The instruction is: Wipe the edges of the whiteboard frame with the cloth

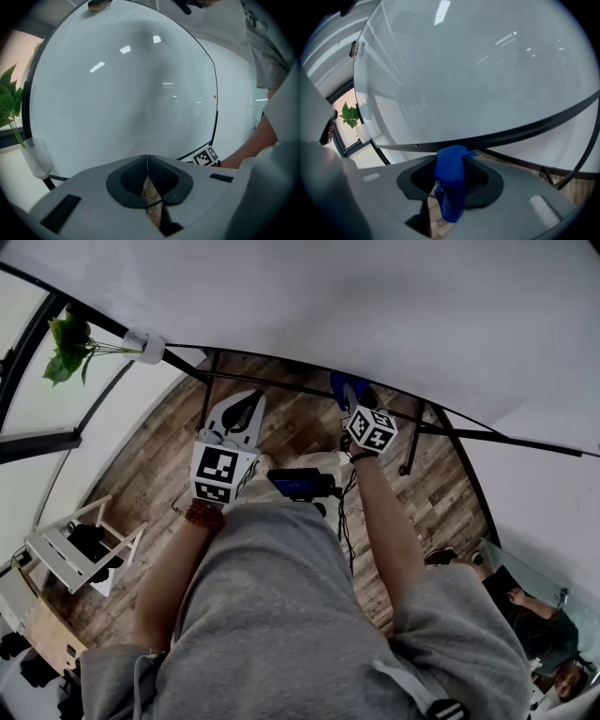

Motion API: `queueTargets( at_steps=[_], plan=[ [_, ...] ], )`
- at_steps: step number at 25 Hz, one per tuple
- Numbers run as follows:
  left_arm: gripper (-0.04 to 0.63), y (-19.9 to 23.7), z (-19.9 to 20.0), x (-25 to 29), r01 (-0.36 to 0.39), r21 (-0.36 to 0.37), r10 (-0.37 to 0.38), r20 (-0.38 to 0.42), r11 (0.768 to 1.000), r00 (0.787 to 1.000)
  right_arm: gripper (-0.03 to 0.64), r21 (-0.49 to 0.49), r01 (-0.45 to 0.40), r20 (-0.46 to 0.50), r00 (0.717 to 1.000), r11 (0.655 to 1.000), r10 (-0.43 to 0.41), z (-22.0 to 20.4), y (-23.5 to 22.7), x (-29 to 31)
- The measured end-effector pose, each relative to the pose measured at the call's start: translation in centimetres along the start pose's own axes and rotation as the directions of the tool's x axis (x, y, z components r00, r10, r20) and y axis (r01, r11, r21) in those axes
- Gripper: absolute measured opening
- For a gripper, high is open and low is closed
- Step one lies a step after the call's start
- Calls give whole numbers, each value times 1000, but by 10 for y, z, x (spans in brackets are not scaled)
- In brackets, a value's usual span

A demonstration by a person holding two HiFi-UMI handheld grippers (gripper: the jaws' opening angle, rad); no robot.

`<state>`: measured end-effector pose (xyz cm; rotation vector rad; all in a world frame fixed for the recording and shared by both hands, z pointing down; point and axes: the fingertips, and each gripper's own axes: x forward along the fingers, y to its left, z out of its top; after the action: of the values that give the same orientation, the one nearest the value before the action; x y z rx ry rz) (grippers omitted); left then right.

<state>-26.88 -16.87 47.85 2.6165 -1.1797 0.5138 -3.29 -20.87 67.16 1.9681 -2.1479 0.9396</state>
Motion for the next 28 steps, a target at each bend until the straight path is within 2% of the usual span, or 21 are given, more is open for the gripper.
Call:
queueTargets(
  at_steps=[28],
  plan=[
    [11, 18, -3, -17, -43, -6, 43, 9, 999, 999, 158, -25, -76, -21, 997, 997, 76, -7, 44, 16]
  ],
)
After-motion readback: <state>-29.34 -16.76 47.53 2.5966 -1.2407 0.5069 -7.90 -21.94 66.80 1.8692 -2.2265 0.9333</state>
